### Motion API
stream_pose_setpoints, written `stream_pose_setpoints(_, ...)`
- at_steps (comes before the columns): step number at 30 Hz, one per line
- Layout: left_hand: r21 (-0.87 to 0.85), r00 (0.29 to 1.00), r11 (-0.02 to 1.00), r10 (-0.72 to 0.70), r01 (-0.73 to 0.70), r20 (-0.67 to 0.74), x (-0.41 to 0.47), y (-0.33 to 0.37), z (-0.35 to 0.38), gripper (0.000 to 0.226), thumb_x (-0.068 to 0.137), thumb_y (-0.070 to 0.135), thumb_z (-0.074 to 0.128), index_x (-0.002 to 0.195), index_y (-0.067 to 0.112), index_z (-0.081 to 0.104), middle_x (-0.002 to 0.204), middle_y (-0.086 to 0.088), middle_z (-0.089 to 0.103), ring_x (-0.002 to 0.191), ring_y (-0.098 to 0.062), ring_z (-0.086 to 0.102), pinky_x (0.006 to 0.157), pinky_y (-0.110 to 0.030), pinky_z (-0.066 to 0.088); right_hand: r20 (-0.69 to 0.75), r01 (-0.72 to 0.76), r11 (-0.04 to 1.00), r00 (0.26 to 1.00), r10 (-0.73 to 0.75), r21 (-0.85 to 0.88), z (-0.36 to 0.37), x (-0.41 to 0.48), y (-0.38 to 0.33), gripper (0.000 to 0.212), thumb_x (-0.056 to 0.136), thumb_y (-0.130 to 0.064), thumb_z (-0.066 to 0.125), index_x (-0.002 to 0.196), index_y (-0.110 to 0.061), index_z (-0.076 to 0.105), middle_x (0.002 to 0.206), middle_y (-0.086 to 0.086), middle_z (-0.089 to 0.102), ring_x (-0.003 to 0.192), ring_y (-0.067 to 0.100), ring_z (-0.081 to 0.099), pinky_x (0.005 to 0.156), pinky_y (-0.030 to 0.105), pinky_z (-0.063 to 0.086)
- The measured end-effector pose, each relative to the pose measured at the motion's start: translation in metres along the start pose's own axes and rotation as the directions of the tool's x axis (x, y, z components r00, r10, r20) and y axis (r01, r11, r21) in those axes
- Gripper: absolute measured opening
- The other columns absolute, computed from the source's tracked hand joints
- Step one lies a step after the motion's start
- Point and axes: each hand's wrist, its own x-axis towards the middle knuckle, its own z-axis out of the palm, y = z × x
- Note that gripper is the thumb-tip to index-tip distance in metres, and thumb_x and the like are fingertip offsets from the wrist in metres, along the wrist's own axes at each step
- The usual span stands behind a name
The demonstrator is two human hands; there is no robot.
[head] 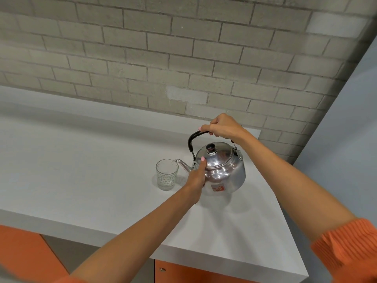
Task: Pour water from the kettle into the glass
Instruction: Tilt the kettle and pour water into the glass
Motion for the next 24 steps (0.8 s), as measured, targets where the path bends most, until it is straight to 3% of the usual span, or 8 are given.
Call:
stream_pose_setpoints(6, 0.025, 1.000, 1.000, 0.009, -0.009, 0.000, -0.0008, 0.0005, 0.0001, 0.058, 0.095, 0.054, 0.037, 0.129, 0.012, 0.057, 0.121, -0.007, 0.065, 0.101, -0.016, 0.056, 0.092, -0.026, 0.041, 0.009, -0.002, 1.000, 1.000, 0.002, 0.000, -0.0024, -0.0010, -0.0019, 0.039, 0.078, -0.046, 0.071, 0.056, -0.016, 0.061, 0.052, -0.004, 0.051, 0.047, 0.007, 0.043, 0.046, 0.021, 0.029)
stream_pose_setpoints(10, 0.021, 1.000, 1.000, 0.003, -0.003, -0.006, 0.0009, 0.0003, -0.0005, 0.059, 0.094, 0.055, 0.038, 0.129, 0.011, 0.057, 0.113, -0.003, 0.064, 0.104, -0.017, 0.057, 0.094, -0.026, 0.042, 0.013, -0.006, 1.000, 1.000, 0.006, -0.012, -0.0025, -0.0005, -0.0028, 0.038, 0.078, -0.047, 0.070, 0.058, -0.016, 0.061, 0.054, -0.004, 0.051, 0.048, 0.008, 0.043, 0.046, 0.021, 0.030)
stream_pose_setpoints(14, -0.003, 1.000, 1.000, 0.009, -0.009, -0.003, 0.0017, -0.0009, -0.0004, 0.058, 0.094, 0.054, 0.039, 0.130, 0.012, 0.057, 0.110, 0.002, 0.063, 0.091, -0.009, 0.057, 0.092, -0.025, 0.040, 0.012, -0.014, 1.000, 1.000, 0.015, -0.017, -0.0018, 0.0008, -0.0032, 0.039, 0.078, -0.048, 0.071, 0.057, -0.015, 0.062, 0.053, -0.003, 0.050, 0.047, 0.008, 0.043, 0.046, 0.021, 0.030)
stream_pose_setpoints(24, 0.007, 1.000, 1.000, 0.001, -0.001, 0.011, 0.0031, -0.0020, -0.0022, 0.059, 0.094, 0.055, 0.037, 0.131, 0.012, 0.056, 0.128, -0.007, 0.063, 0.106, -0.016, 0.056, 0.095, -0.027, 0.040, 0.015, -0.016, 1.000, 1.000, 0.016, -0.027, 0.0000, 0.0032, -0.0031, 0.039, 0.077, -0.047, 0.071, 0.057, -0.016, 0.061, 0.052, -0.003, 0.050, 0.046, 0.008, 0.043, 0.045, 0.020, 0.030)
